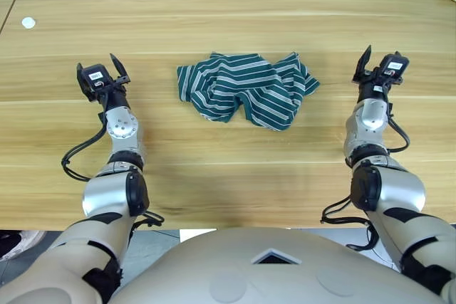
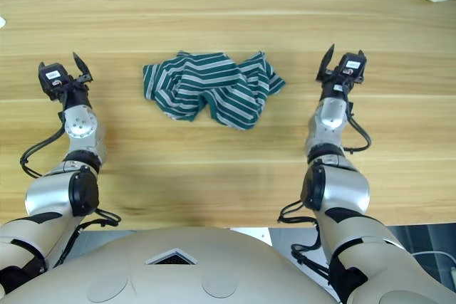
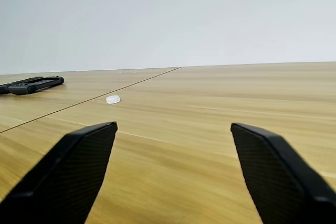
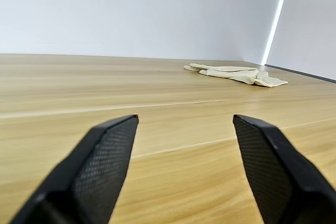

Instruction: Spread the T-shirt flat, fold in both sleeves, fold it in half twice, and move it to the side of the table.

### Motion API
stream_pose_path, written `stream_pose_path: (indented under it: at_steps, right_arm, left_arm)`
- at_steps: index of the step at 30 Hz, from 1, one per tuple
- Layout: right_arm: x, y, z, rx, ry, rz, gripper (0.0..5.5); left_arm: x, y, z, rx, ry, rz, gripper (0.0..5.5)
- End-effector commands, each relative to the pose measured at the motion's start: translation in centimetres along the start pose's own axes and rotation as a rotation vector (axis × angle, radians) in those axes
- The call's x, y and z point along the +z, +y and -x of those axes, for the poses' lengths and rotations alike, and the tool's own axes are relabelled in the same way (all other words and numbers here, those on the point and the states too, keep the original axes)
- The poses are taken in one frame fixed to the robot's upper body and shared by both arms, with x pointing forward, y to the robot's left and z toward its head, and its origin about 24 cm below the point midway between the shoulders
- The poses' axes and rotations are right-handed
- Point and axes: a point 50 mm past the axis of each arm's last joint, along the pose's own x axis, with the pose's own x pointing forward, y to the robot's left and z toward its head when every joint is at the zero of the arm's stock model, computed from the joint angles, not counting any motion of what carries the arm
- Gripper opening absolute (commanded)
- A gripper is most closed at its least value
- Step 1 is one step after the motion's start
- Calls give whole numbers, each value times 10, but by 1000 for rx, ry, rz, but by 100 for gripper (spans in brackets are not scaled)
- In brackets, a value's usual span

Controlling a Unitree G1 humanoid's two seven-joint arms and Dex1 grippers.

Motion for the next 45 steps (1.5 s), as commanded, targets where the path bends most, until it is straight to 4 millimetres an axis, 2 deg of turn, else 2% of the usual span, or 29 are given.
stream_pose_path:
  at_steps: [1, 6, 16, 19, 29, 35, 39, 45]
  right_arm:
    - [2, 4, -4, 5, 17, -8, 335]
    - [2, 16, -6, 38, 35, -2, 335]
    - [5, 19, -8, 52, 24, 24, 335]
    - [7, 29, -9, 94, 19, 30, 335]
    - [5, 18, -6, 61, 11, 38, 335]
    - [4, 21, -7, 60, 25, 40, 335]
    - [6, 28, -8, 76, 28, 38, 335]
    - [9, 48, -10, 134, 38, 35, 335]
  left_arm:
    - [-2, 2, -1, 9, 21, -12, 405]
    - [-4, 4, 0, 21, 33, -28, 405]
    - [-3, 5, -2, 13, 27, -48, 405]
    - [-5, 13, 2, 38, 15, -56, 405]
    - [-3, 4, 1, -3, 12, -59, 405]
    - [-4, 4, 0, -6, 26, -61, 405]
    - [-5, 7, 0, 6, 34, -66, 405]
    - [-11, 25, 5, 62, 36, -74, 405]
